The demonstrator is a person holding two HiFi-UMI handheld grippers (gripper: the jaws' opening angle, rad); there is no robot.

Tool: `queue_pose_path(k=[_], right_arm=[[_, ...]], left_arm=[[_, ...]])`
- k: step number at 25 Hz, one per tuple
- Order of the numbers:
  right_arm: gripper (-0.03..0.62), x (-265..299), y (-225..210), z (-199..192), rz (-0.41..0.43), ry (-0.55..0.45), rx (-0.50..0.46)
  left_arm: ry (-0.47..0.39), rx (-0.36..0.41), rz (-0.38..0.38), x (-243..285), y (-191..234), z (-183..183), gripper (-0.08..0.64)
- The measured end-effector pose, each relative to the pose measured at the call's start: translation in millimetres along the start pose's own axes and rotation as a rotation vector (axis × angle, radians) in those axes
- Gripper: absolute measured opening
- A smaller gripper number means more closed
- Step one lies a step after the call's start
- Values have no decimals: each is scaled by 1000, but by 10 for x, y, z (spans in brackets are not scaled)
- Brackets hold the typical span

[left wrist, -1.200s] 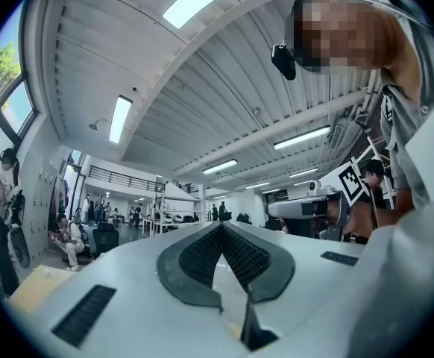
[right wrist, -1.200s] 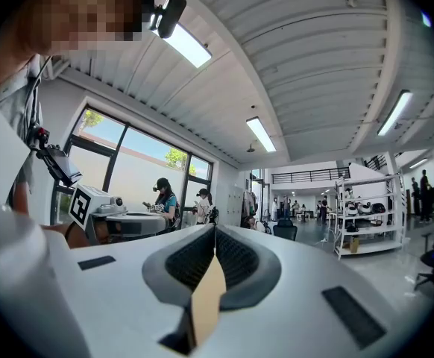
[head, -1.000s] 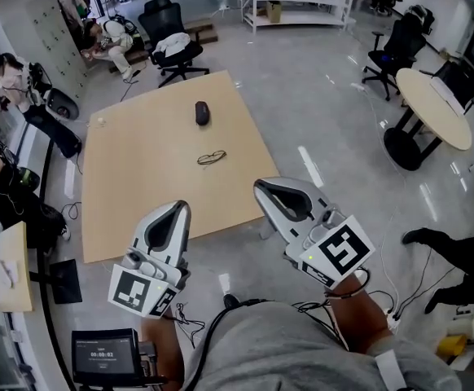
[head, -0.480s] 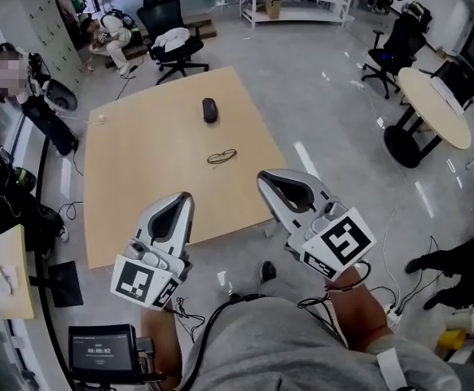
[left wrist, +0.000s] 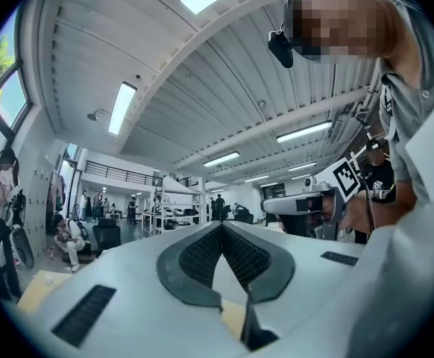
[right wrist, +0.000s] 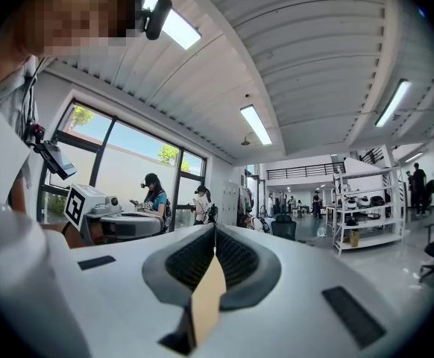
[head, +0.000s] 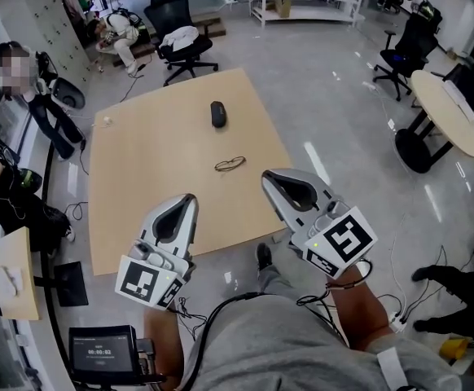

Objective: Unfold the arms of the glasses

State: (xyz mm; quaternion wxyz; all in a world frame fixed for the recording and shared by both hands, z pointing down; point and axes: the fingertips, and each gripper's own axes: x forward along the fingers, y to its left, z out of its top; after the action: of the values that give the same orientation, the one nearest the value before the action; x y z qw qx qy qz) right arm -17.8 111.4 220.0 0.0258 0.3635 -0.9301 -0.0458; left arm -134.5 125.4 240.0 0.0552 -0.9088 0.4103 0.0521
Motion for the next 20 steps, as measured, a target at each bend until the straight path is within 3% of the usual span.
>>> queue_pose_path(k=[20], right_arm=[[8,1498,-2004,-933,118,115,124]], left_arm=[[154,-98,95,2108,1180,-1066,6]])
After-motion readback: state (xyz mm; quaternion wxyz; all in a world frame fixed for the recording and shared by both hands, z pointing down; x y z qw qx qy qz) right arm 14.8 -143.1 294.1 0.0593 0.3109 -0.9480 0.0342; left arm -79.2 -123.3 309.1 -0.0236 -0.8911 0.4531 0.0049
